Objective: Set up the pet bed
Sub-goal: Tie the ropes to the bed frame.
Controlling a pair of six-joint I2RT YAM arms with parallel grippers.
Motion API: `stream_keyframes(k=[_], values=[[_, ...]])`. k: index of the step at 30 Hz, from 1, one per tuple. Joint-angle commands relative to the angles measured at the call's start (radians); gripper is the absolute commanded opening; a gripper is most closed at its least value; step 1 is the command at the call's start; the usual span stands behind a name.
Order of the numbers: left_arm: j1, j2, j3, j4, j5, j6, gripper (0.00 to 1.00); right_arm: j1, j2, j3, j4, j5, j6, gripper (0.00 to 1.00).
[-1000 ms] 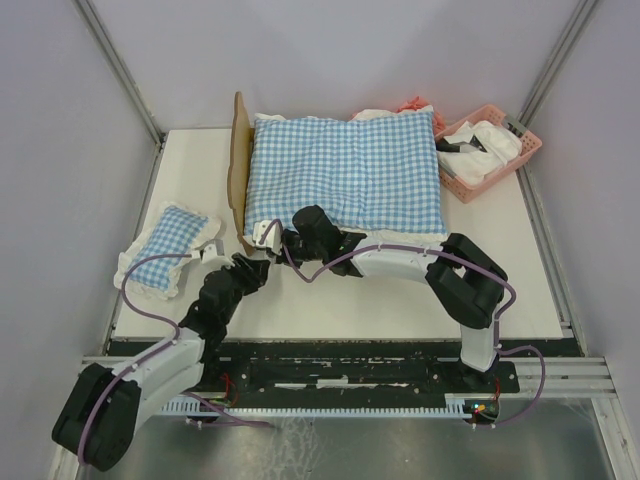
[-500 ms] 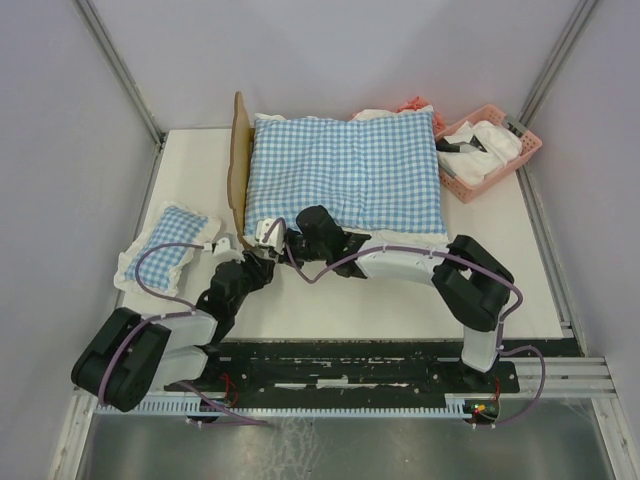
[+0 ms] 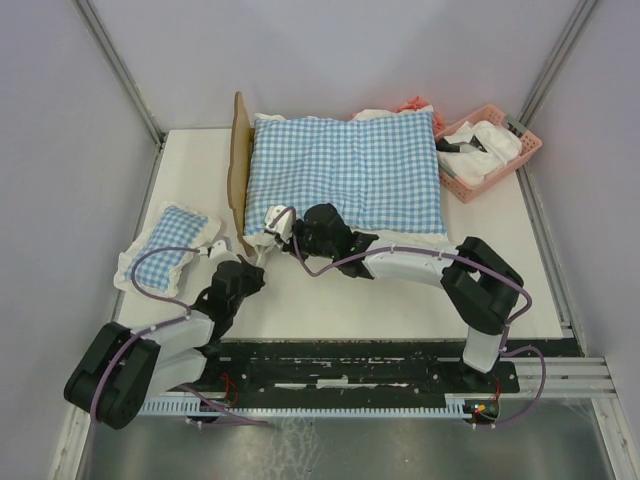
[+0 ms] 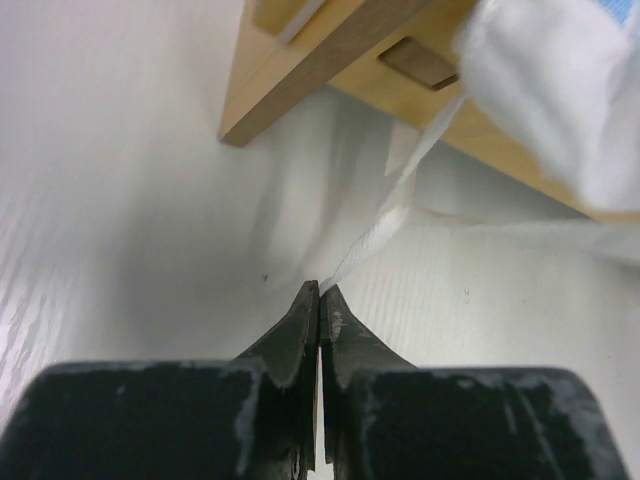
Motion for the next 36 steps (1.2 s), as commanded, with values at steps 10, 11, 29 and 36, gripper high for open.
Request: stream_keyframes(k=[10, 11, 29, 36], values=[[-0.004, -0.371, -0.090, -0.291, -0.084, -0.159, 0.03, -0.020, -0.043, -0.048, 0.100, 0.140, 0.147, 0.02], [-0.004, -0.380, -0.087, -0.307, -0.092, -0.162, 0.03, -0.019, -0.044, -0.046, 0.088, 0.137, 0.148, 0.02], [-0.004, -0.556, -0.020, -0.468, -0.041, -0.226, 0.03, 0.029, 0.040, -0.085, 0.113, 0.221, 0.204, 0.02], [-0.002, -0.508, -0.036, -0.528, -0.114, -0.309, 0.03, 0.030, 0.014, -0.067, 0.043, 0.342, 0.347, 0.02]])
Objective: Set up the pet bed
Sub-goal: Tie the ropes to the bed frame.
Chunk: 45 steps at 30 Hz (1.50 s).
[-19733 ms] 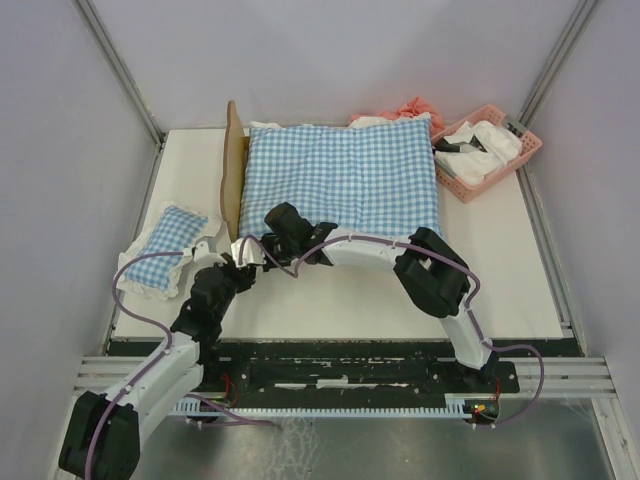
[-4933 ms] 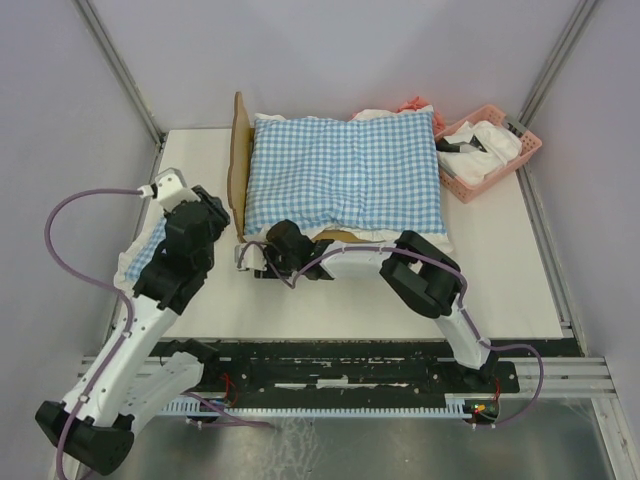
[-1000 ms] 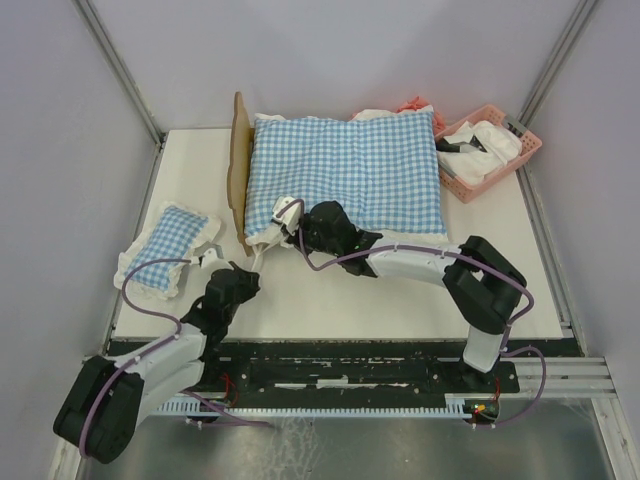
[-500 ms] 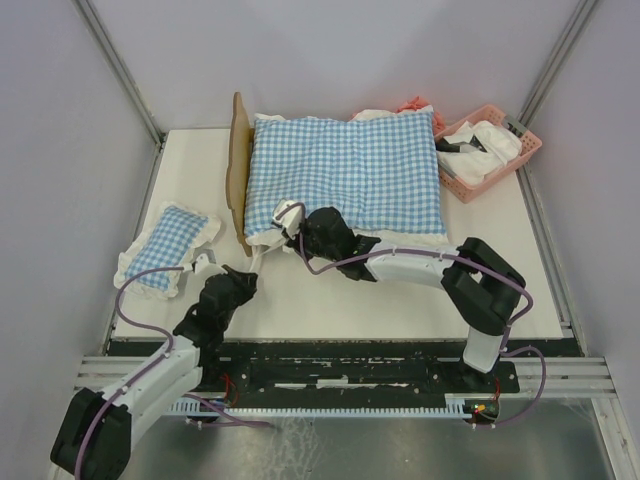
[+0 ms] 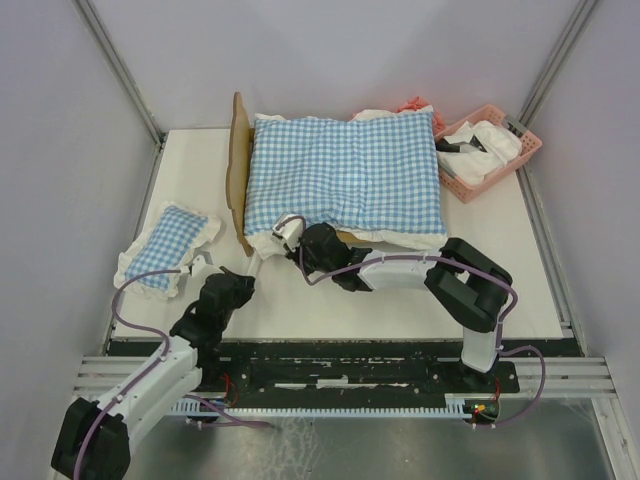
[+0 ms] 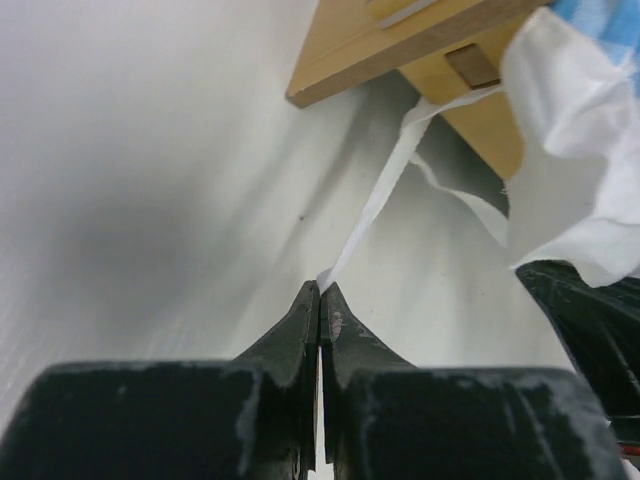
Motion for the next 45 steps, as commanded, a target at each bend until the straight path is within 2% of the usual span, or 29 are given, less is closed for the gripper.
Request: stream_keyframes(k=[1, 3, 5, 9, 14, 19, 23, 28, 33, 36, 41, 45], values=[[-0.003, 0.023, 0.021, -0.042, -0.061, -0.075, 0.03, -0.002, -0.034, 0.041, -0.006, 0.087, 0.149, 0.02], [-0.003, 0.033, 0.028, -0.034, -0.066, -0.077, 0.03, -0.002, -0.035, 0.043, -0.009, 0.084, 0.211, 0.02], [-0.003, 0.037, 0.030, -0.020, -0.066, -0.068, 0.08, 0.000, -0.036, 0.061, -0.023, 0.053, 0.280, 0.02], [-0.001, -0.006, 0.039, -0.023, -0.069, -0.030, 0.24, 0.003, -0.047, 0.089, -0.040, -0.015, 0.418, 0.02], [-0.003, -0.100, 0.114, -0.178, -0.125, -0.052, 0.38, 0.004, -0.051, 0.070, 0.023, -0.041, 0.622, 0.02], [-0.002, -0.144, 0.197, -0.267, -0.077, -0.079, 0.39, 0.003, -0.031, 0.029, 0.159, -0.060, 0.796, 0.02], [-0.004, -0.170, 0.167, -0.128, 0.118, 0.112, 0.33, 0.004, -0.015, 0.036, 0.196, -0.056, 0.894, 0.02], [-0.003, -0.238, 0.079, 0.016, 0.229, 0.162, 0.31, 0.004, 0.027, 0.081, 0.172, -0.062, 1.028, 0.02], [-0.003, -0.302, 0.060, -0.006, 0.185, 0.098, 0.34, 0.004, 0.051, 0.059, 0.240, -0.087, 1.066, 0.02], [-0.002, -0.317, 0.088, -0.076, 0.108, 0.025, 0.43, 0.004, 0.038, 0.025, 0.284, -0.081, 1.059, 0.02], [-0.003, -0.286, 0.113, -0.076, 0.121, 0.029, 0.46, 0.002, 0.015, 0.007, 0.294, -0.083, 1.034, 0.02], [-0.003, -0.275, 0.079, -0.018, 0.125, 0.046, 0.48, 0.001, 0.022, -0.009, 0.352, -0.122, 1.098, 0.02]])
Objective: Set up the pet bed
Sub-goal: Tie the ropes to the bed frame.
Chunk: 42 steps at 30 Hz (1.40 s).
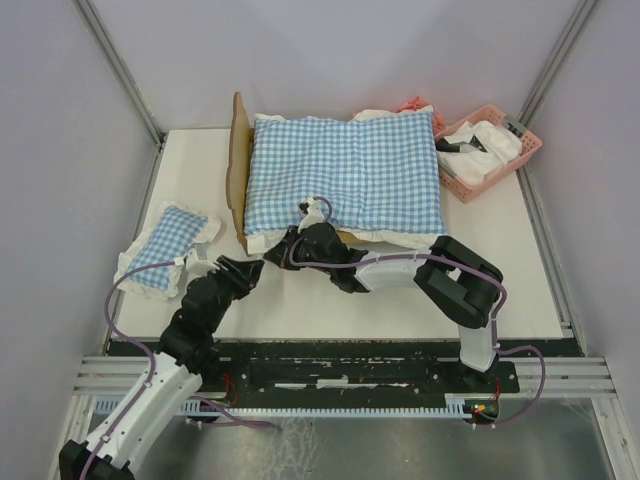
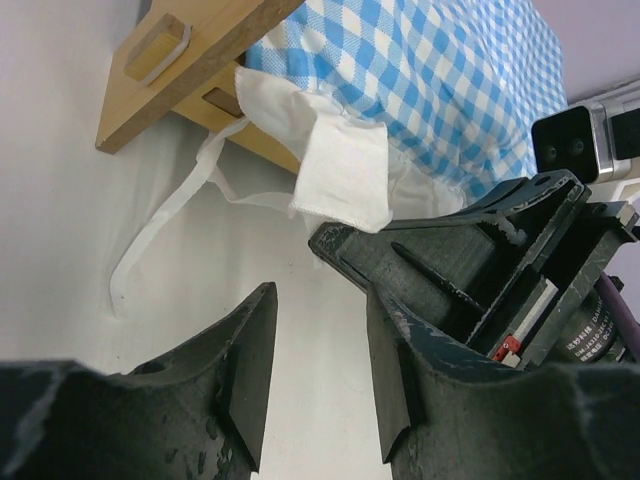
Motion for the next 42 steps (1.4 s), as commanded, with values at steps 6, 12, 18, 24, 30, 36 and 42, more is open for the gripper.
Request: stream_keyframes(k=[6, 12, 18, 24, 30, 36, 42], values=[[-0.003, 0.086, 0.101, -0.057, -0.066, -0.062, 0.53, -0.001, -0.051, -0.080, 0.208, -0.082, 0.082, 0.02], [0.008, 0.182, 0.195, -0.131, -0.071, -0.087, 0.53, -0.002, -0.038, -0.080, 0.233, -0.152, 0.074, 0.02], [0.022, 0.264, 0.239, -0.157, -0.030, -0.121, 0.53, -0.002, -0.027, -0.098, 0.268, -0.143, 0.060, 0.02], [0.063, 0.372, 0.271, -0.163, 0.043, -0.157, 0.48, -0.001, -0.023, -0.090, 0.259, -0.141, 0.037, 0.02], [0.092, 0.422, 0.266, -0.113, 0.090, -0.197, 0.43, -0.001, -0.004, -0.077, 0.268, -0.155, 0.024, 0.02], [0.103, 0.439, 0.255, -0.066, 0.126, -0.212, 0.42, -0.002, 0.042, -0.061, 0.302, -0.177, 0.035, 0.02], [0.109, 0.456, 0.248, -0.044, 0.158, -0.218, 0.42, -0.001, 0.053, -0.064, 0.320, -0.169, 0.035, 0.02]])
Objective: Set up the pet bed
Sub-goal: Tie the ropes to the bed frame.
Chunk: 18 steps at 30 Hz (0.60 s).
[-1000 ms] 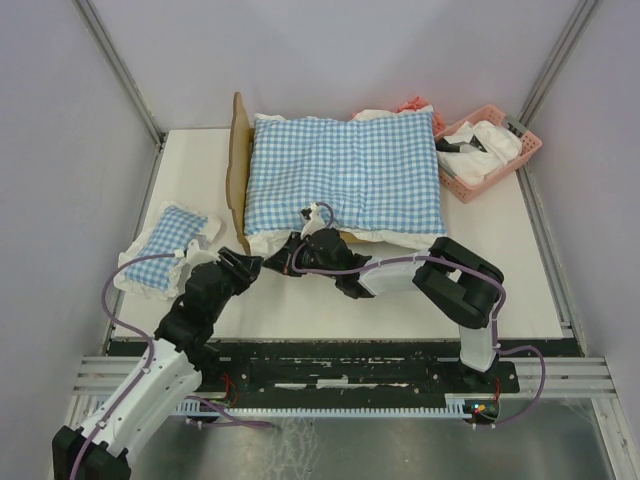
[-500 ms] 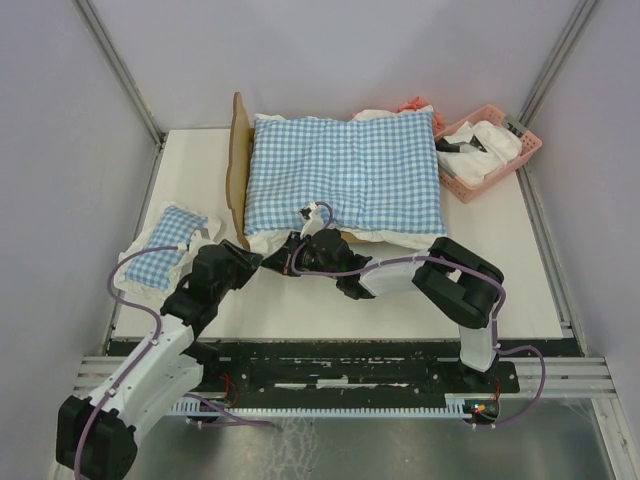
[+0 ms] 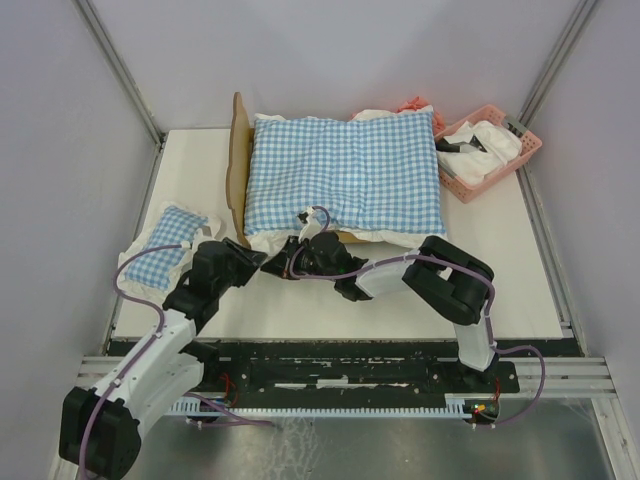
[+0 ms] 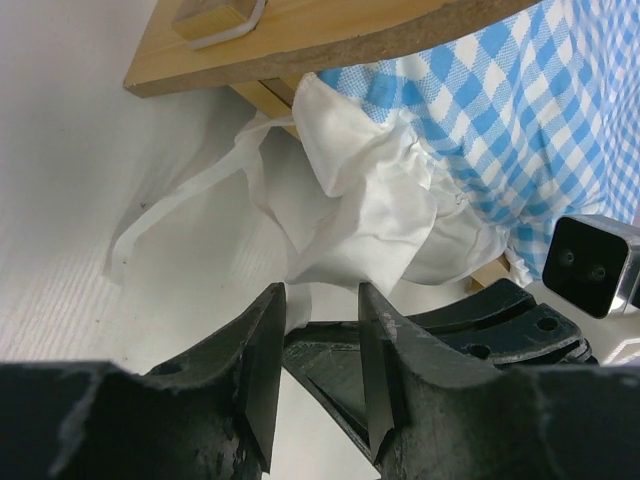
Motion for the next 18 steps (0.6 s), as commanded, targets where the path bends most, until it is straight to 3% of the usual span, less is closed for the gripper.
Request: stream_keyframes(k=[1, 11, 13, 15, 18], values=[[0.009, 0.019, 0.003, 0.059, 0.052, -0.042, 0.42, -0.001, 0.001, 0.029, 0.095, -0.011, 0.000, 0.02], [0.010, 0.053, -0.005, 0.032, 0.047, -0.008, 0.40, -0.001, 0.001, 0.026, 0.094, -0.004, -0.024, 0.02], [0.011, 0.046, -0.010, 0.053, 0.055, -0.008, 0.31, -0.001, 0.003, 0.027, 0.094, -0.007, -0.029, 0.02], [0.012, 0.046, -0.005, 0.063, 0.062, 0.008, 0.16, -0.002, -0.001, 0.028, 0.085, -0.009, -0.054, 0.04], [0.012, 0.045, 0.001, 0.061, 0.063, 0.054, 0.04, -0.003, -0.019, 0.034, 0.038, -0.024, -0.147, 0.11]])
